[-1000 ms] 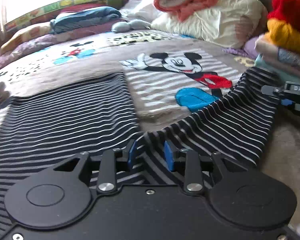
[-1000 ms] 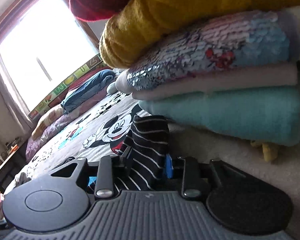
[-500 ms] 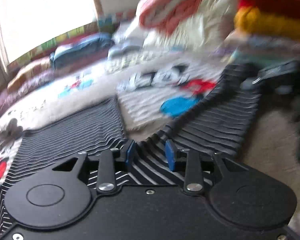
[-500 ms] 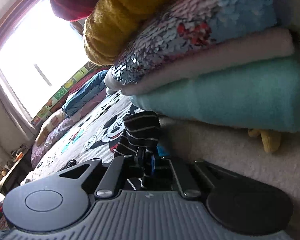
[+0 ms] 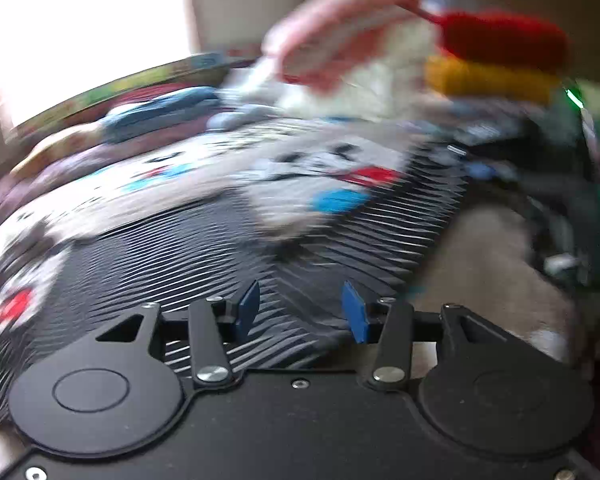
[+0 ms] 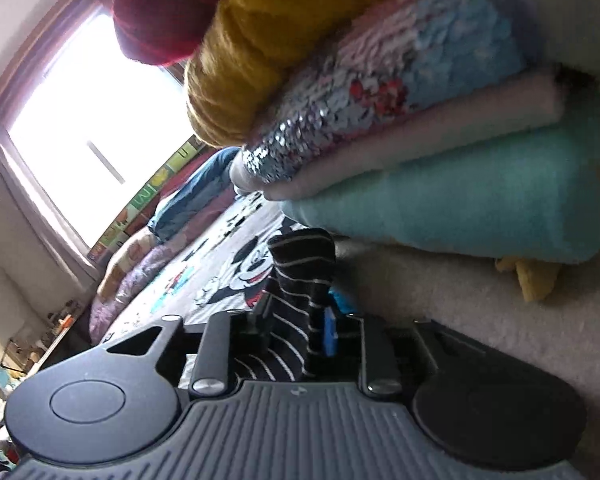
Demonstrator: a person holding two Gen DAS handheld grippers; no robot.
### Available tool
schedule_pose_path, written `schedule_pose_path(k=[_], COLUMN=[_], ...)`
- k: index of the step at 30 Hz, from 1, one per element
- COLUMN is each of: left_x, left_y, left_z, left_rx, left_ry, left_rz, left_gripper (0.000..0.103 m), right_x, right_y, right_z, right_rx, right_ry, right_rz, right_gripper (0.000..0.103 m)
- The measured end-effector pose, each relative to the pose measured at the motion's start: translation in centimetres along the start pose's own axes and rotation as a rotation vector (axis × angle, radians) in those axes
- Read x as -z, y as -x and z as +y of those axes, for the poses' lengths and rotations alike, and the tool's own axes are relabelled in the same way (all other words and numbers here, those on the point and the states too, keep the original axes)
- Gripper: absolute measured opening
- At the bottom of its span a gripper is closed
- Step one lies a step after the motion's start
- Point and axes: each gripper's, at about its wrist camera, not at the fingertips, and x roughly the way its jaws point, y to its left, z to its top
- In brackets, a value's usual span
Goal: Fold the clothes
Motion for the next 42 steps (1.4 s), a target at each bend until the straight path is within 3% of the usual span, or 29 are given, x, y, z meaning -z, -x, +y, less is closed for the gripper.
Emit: schedule_pose_path(k=[5, 6, 7, 9, 10, 13, 15, 19, 20, 21, 27, 29, 32, 35, 37, 39, 42], left_x=[2.6, 3.9, 5.1, 5.8, 5.4, 4.5, 4.2, 5.8, 6.4, 6.6, 5.8, 6.6, 6.9, 5.5, 4.9, 4.2, 2.8], left_y=[0.5, -0.2, -1.5, -0.7, -0.2, 1.2, 0.6, -2.4, -3.5, -3.9, -3.3, -3.8, -4.3, -2.9, -1.7, -0.8, -0.4], left_z=[11.9, 14.0, 15.8, 17.9, 18.4, 20.9, 23.4, 27.2, 28.1, 28.4, 29.8, 31.9, 34.6, 33.9, 32.7, 30.3, 26.0], left_rx=[-0.258, -0.294, -0.279, -0.218, -0.209, -0.238, -0.302, -0.397, -0.394, -0.388, -0.419, -0.452, -0.407, -0.393, -0.37, -0.334, -0.261], left_ry=[0.298, 0.332, 0.369, 0.431, 0.441, 0.446, 0.449, 0.398, 0.42, 0.438, 0.461, 0.542, 0.638, 0.598, 0.574, 0.522, 0.424], left_rz=[0.036, 0.097, 0.214, 0.195, 0.188, 0.067, 0.036, 0.103, 0.17, 0.198, 0.126, 0.147, 0.206, 0.179, 0.155, 0.14, 0.129], left_gripper=[0.044, 0.044, 0.044, 0.046, 0.046, 0.046, 0.046, 0.045, 0.044, 0.045, 0.045, 0.044, 0.047, 0.048, 0.056, 0.066, 0.069], right_x=[0.0, 0.0, 0.1, 0.2, 0.3, 0.8, 1.3, 2.6, 2.9, 3.2, 4.2, 4.2, 4.1, 4.0, 3.9, 3.9, 3.7], right_y=[0.7, 0.8, 1.0, 1.4, 1.6, 2.4, 3.0, 3.8, 3.9, 4.0, 3.4, 3.1, 2.8, 2.7, 2.8, 2.8, 2.8], right_z=[0.5, 0.7, 0.7, 0.8, 0.8, 0.7, 0.4, -0.1, 0.0, 0.1, 1.4, 1.7, 1.7, 1.7, 1.6, 1.6, 1.6], right_rx=[-0.011, -0.011, -0.009, -0.004, 0.001, 0.023, 0.023, 0.015, 0.013, 0.011, 0.034, 0.028, 0.01, 0.004, 0.0, -0.008, -0.031], right_ry=[0.008, 0.006, -0.001, -0.016, -0.027, -0.066, -0.109, -0.165, -0.163, -0.161, -0.077, -0.053, -0.049, -0.057, -0.06, -0.063, -0.083], right_rz=[0.017, 0.023, 0.026, 0.032, 0.032, 0.033, 0.045, 0.068, 0.069, 0.07, 0.07, 0.074, 0.078, 0.076, 0.077, 0.078, 0.079], right_gripper=[0.049, 0.05, 0.052, 0.054, 0.054, 0.057, 0.061, 0.061, 0.061, 0.062, 0.065, 0.072, 0.076, 0.077, 0.077, 0.078, 0.08])
